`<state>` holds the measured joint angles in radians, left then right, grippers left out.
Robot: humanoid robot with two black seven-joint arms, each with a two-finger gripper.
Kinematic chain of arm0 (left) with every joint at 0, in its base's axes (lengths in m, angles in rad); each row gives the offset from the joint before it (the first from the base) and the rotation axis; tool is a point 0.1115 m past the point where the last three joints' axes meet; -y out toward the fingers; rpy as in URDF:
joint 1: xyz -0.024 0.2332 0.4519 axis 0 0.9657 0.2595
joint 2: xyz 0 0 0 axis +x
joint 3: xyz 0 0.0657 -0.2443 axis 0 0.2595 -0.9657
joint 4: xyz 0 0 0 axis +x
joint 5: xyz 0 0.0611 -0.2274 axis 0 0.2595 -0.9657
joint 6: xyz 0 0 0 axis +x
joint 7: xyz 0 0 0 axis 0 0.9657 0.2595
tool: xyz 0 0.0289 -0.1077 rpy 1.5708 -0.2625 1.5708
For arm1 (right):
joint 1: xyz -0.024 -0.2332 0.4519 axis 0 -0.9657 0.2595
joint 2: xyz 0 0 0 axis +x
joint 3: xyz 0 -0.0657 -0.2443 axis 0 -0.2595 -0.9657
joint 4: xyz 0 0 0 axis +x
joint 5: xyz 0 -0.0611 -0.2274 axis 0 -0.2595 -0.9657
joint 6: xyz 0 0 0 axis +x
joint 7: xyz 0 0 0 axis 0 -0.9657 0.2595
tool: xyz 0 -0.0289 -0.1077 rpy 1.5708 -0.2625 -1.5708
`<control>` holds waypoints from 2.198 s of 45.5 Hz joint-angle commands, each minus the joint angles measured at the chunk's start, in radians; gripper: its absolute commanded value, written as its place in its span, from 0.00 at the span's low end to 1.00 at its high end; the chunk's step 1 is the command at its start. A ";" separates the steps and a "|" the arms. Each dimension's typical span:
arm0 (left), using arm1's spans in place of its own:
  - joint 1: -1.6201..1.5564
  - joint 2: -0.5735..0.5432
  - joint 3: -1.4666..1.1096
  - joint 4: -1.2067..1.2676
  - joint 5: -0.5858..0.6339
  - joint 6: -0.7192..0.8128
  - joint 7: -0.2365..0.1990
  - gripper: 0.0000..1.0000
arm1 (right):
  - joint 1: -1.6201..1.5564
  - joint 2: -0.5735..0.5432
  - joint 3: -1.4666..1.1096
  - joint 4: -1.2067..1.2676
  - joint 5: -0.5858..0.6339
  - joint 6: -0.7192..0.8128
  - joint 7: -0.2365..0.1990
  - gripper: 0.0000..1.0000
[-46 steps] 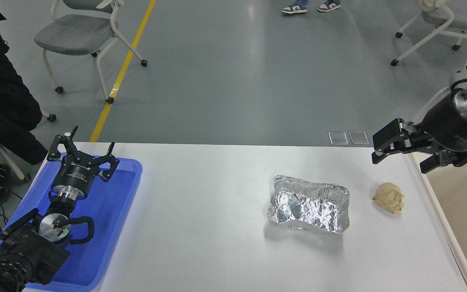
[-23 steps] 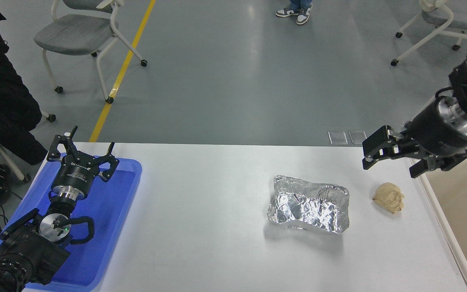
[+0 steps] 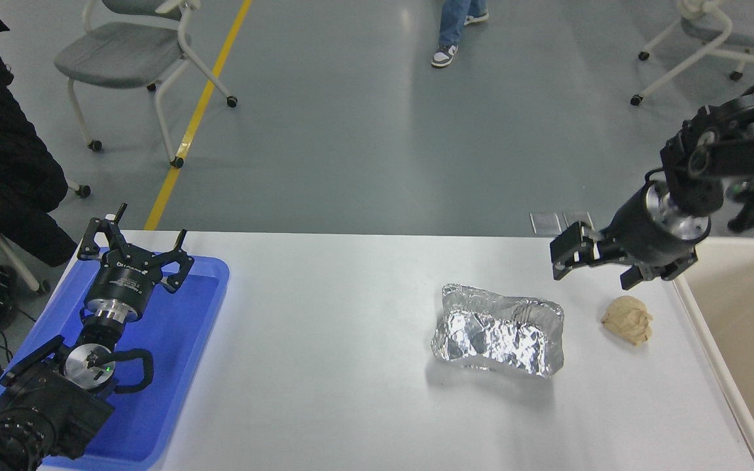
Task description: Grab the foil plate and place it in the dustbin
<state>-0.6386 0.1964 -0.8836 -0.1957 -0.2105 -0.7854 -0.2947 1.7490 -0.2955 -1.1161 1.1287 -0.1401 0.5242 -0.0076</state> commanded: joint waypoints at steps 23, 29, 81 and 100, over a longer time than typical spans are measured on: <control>0.000 0.001 0.000 0.001 0.000 0.000 0.000 1.00 | -0.444 0.139 0.081 -0.342 -0.003 -0.066 0.000 1.00; 0.000 0.001 0.000 0.001 0.000 0.000 0.000 1.00 | -0.493 0.156 0.090 -0.394 -0.004 -0.089 0.000 1.00; -0.001 0.001 0.000 0.001 -0.001 0.000 0.000 1.00 | -0.514 0.194 0.114 -0.455 -0.199 -0.082 0.000 0.00; -0.001 0.001 0.000 0.001 -0.001 0.000 0.000 1.00 | -0.116 -0.037 0.114 0.015 -0.230 -0.032 -0.002 0.00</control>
<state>-0.6398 0.1980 -0.8836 -0.1953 -0.2116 -0.7854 -0.2945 1.3886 -0.1950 -0.9960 0.8774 -0.3472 0.4635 -0.0077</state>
